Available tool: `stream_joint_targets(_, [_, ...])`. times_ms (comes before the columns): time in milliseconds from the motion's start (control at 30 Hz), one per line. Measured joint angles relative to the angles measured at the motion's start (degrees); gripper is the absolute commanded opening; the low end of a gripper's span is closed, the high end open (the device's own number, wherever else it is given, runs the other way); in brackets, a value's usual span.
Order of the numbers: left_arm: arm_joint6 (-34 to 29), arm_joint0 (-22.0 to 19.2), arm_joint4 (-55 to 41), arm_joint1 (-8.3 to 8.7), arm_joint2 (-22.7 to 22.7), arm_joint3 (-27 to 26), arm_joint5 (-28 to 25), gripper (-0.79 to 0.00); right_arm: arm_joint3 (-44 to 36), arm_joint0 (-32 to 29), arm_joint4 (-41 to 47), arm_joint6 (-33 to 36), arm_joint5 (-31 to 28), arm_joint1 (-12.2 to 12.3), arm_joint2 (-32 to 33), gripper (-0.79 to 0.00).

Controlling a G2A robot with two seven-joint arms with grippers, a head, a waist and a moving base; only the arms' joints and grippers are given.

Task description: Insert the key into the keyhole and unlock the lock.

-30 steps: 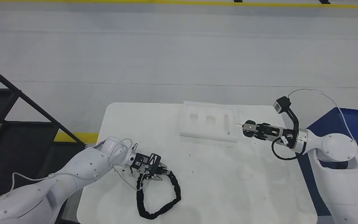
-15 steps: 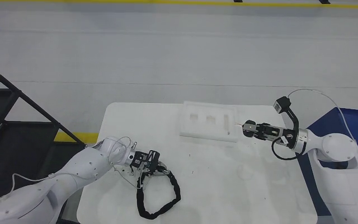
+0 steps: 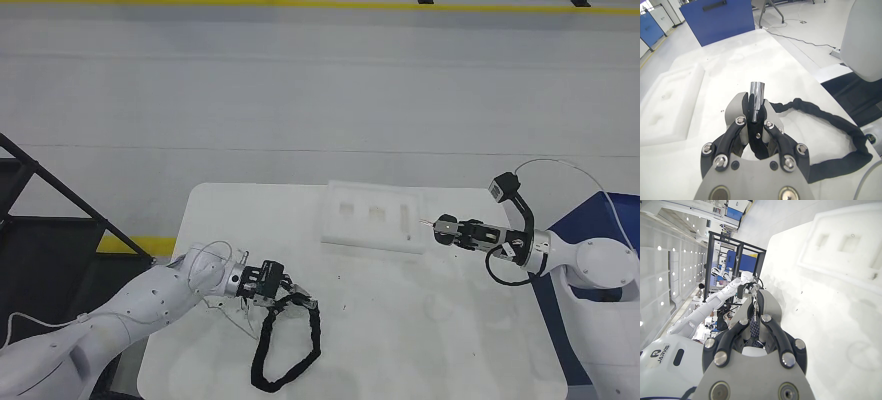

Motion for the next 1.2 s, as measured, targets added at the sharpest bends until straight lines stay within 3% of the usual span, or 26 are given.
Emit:
stream_joint_targets(300, [-3.2, -3.7, -7.1, 4.80, -2.4, -11.4, -3.2, -0.785, -5.2, -2.0, -3.2, -0.6, 3.5, 0.6, 0.1, -0.785])
stream_joint_targets(500, [-5.3, -5.4, -10.4, 6.16, -5.2, -16.7, -5.3, -0.785, -13.4, -4.5, -5.5, 1.3, 7.1, 1.4, 1.6, -0.785])
stream_joint_targets(667, [-7.2, -6.9, -10.7, 5.69, -6.9, -19.2, -7.1, -0.785, -19.3, -6.2, -5.6, 3.7, 9.7, 1.9, 2.8, -0.785])
stream_joint_targets(900, [-12.4, -8.9, -11.0, 3.39, -8.3, -20.4, -7.1, -0.785, -21.3, -5.0, -2.0, 9.3, 13.4, 2.6, 2.4, -0.785])
stream_joint_targets(1000, [-14.0, -9.4, -11.9, 2.39, -8.3, -19.8, -7.3, -0.785, -21.1, -4.4, -2.3, 9.0, 13.4, 2.8, 1.9, -0.785])
stream_joint_targets(1200, [-13.9, -9.4, -11.9, 2.40, -8.3, -19.8, -7.3, -0.785, -20.6, -3.7, -0.2, 8.2, 10.5, 2.7, 1.2, -0.785])
